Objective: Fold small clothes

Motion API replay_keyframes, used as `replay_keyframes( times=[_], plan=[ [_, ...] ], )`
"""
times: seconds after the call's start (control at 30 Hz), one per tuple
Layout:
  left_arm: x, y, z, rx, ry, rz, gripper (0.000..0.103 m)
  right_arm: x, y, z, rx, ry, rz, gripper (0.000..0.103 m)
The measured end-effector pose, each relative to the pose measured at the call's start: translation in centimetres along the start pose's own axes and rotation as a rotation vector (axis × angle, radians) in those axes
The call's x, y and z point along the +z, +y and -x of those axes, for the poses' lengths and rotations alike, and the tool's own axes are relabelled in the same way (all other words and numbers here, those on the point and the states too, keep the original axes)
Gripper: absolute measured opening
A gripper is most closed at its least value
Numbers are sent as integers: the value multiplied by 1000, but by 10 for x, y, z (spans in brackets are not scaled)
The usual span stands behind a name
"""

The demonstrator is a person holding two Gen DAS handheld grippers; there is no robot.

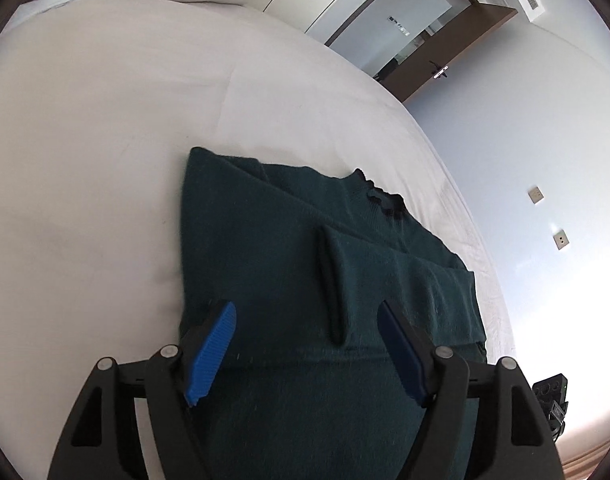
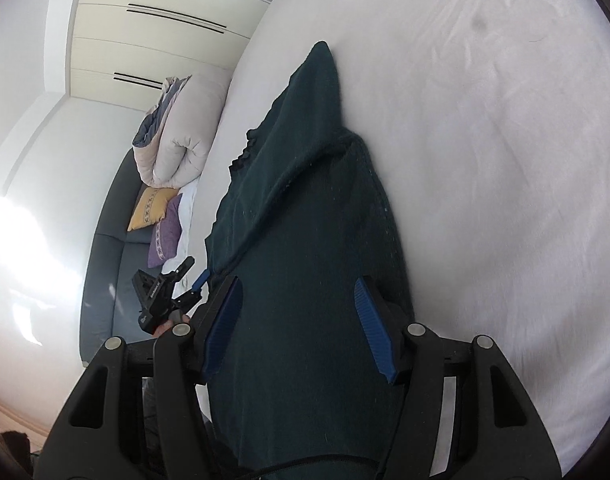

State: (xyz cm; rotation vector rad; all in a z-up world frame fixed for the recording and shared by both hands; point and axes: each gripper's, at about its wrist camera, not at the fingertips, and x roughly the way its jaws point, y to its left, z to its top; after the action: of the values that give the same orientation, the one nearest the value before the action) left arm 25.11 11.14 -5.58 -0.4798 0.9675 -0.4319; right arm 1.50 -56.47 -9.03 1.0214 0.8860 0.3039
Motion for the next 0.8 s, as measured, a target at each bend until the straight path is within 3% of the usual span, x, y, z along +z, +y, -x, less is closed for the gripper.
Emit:
replay_keyframes(
  times=[0.17, 0.37, 0.47, 0.63, 0.8],
  plan=[
    [-60, 4, 56, 32, 33, -19, 80, -36, 10, 38, -51, -22, 47, 57],
    [-141, 28, 98, 10, 124, 49, 78, -75, 8, 79, -90, -20, 67, 57],
    [-178, 40, 114, -41, 161, 90, 75, -92, 2, 96, -96, -23, 57, 57],
    [-206, 49, 131, -137, 191, 165, 75, -117, -10, 109, -110, 10, 44, 57],
    [-210, 46, 125, -193, 266, 175, 74, -133, -14, 122, -111, 24, 41, 57]
  ],
)
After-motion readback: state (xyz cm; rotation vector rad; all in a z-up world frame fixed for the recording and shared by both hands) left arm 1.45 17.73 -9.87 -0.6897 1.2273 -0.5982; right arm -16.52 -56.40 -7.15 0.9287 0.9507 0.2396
